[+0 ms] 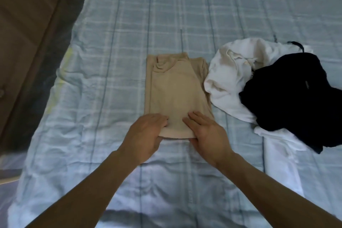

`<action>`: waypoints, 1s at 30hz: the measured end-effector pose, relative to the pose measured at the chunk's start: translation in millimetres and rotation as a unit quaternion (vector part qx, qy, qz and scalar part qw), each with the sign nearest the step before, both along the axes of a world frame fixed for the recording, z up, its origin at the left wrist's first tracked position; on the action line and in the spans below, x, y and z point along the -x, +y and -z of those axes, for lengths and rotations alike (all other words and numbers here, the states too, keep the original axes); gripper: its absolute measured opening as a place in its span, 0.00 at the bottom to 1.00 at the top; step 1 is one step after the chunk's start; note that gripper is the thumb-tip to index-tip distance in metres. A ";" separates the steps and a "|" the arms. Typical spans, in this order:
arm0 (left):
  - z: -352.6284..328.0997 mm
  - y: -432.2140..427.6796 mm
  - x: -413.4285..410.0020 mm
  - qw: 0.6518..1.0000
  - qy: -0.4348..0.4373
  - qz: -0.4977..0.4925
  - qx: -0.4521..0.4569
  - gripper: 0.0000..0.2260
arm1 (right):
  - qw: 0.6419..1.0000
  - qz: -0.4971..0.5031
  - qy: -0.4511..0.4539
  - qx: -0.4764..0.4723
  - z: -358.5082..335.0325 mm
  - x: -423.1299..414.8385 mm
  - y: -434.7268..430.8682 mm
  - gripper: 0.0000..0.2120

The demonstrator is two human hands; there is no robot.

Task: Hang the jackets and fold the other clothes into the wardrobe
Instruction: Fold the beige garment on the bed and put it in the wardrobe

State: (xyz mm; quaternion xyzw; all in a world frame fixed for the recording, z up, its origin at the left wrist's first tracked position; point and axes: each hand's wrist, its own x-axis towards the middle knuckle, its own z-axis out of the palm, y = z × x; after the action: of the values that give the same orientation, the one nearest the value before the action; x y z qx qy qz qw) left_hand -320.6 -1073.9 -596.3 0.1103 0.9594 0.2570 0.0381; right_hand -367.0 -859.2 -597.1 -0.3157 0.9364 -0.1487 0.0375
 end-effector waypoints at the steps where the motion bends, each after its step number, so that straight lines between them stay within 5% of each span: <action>1: -7.5 -0.1 -3.8 1.000 -0.027 -0.007 -0.006 0.17 | 1.000 -0.001 -0.014 -0.006 -6.4 -2.3 0.0 0.25; 6: -39.0 -2.9 -22.8 0.981 -0.177 0.071 0.036 0.03 | 0.974 -0.079 -0.188 -0.096 -39.6 -18.0 13.4 0.19; 11: -66.3 -14.6 2.2 0.979 -0.181 0.034 -0.090 0.08 | 0.953 -0.048 -0.292 -0.064 -80.6 25.0 13.8 0.09; 14: -69.0 -29.8 34.1 0.977 -0.115 -0.085 -0.155 0.10 | 0.974 -0.010 -0.225 0.005 -92.1 65.5 -1.3 0.04; 17: -60.0 -38.3 68.9 0.962 -0.082 -0.196 -0.170 0.05 | 0.989 0.025 -0.148 0.011 -86.3 105.3 -25.3 0.12; 20: -43.6 -35.7 96.3 0.957 -0.061 -0.270 -0.084 0.09 | 0.997 0.067 -0.021 0.033 -64.8 127.9 -47.4 0.16; 22: -30.9 -28.0 100.3 0.968 -0.010 -0.244 0.052 0.19 | 0.994 0.096 0.011 0.042 -45.5 126.9 -53.3 0.16; 25: -15.1 -9.2 93.5 0.982 0.071 -0.150 0.085 0.21 | 0.999 0.044 0.020 0.018 -13.8 109.1 -50.1 0.20; 30: 23.4 -0.5 81.3 0.990 -0.046 -0.084 0.102 0.30 | 1.000 0.009 0.000 -0.016 22.4 97.4 -40.8 0.31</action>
State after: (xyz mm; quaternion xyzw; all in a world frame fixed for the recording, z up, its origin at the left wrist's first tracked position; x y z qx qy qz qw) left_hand -401.9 -1074.4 -619.7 0.0134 0.9836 0.1650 0.0713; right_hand -464.4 -900.1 -619.5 -0.3064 0.9415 -0.1342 0.0413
